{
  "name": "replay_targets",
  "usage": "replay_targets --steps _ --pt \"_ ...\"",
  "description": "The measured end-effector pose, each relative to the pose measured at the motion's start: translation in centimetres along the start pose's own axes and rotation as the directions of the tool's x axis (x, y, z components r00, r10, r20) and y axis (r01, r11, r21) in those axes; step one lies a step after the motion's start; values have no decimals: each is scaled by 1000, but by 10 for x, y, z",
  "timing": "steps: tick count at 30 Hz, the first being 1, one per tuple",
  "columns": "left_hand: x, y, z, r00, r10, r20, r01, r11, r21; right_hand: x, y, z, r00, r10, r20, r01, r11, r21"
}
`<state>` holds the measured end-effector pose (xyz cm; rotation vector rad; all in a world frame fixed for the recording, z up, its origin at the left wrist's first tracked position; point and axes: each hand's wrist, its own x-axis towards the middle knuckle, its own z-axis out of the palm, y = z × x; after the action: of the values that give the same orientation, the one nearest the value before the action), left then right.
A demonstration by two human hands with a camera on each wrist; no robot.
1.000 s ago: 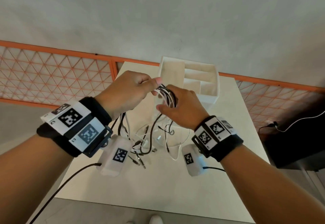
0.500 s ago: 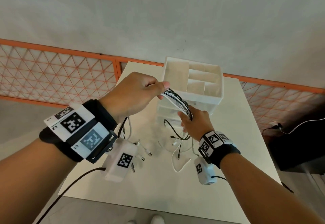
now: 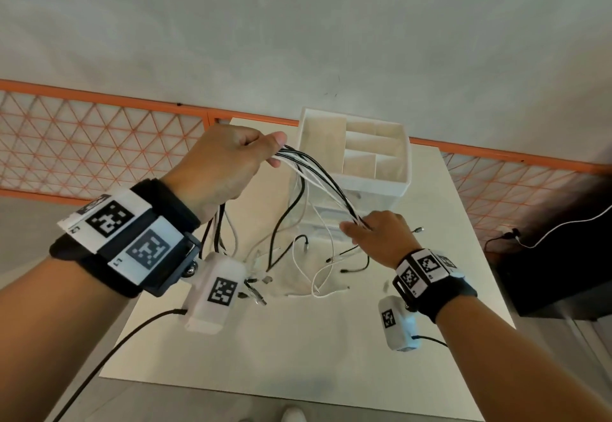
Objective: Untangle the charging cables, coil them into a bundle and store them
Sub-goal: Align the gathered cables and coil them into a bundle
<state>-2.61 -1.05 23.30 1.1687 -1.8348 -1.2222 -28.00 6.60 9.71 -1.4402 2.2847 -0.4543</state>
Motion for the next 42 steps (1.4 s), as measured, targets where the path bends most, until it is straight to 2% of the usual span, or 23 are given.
replay_targets --steps 6,11,14,16,18,19,22,25,29,32,38,42 --pt "1 9 -18 1000 -11 -27 8 994 -112 -14 47 32 962 183 203 -185 983 -11" --pt "-3 7 -15 1000 -23 -9 22 992 -125 -23 65 44 932 238 272 -247 969 -2" --pt "-2 4 -10 999 -41 -6 40 995 -96 -20 59 34 925 189 329 -190 981 -30" --pt "-1 2 -7 999 -48 -4 48 996 -79 -19 39 17 960 56 276 -91 989 113" --pt "0 1 -1 999 -52 10 52 996 -78 -19 12 -2 985 -120 128 71 940 332" --pt "0 0 2 998 -54 18 55 996 -73 -20 -7 -10 980 -196 43 164 904 394" --pt "0 1 12 997 -51 62 54 998 -45 -26 -66 -27 921 -358 -154 389 844 370" --pt "-2 3 14 991 -37 125 43 998 -52 -19 -96 -27 881 -381 -280 451 856 254" --pt "-8 7 3 982 -24 187 28 999 -24 2 -85 -18 896 -356 -265 406 898 167" --pt "-12 6 -4 973 -24 230 19 1000 22 12 -60 -13 938 -272 -216 291 955 63" --pt "-18 -1 2 955 -26 296 -19 989 149 18 -22 1 961 -157 -226 176 982 67" --pt "-17 2 4 954 -24 299 -26 986 162 11 -10 0 989 -62 -136 77 992 102"
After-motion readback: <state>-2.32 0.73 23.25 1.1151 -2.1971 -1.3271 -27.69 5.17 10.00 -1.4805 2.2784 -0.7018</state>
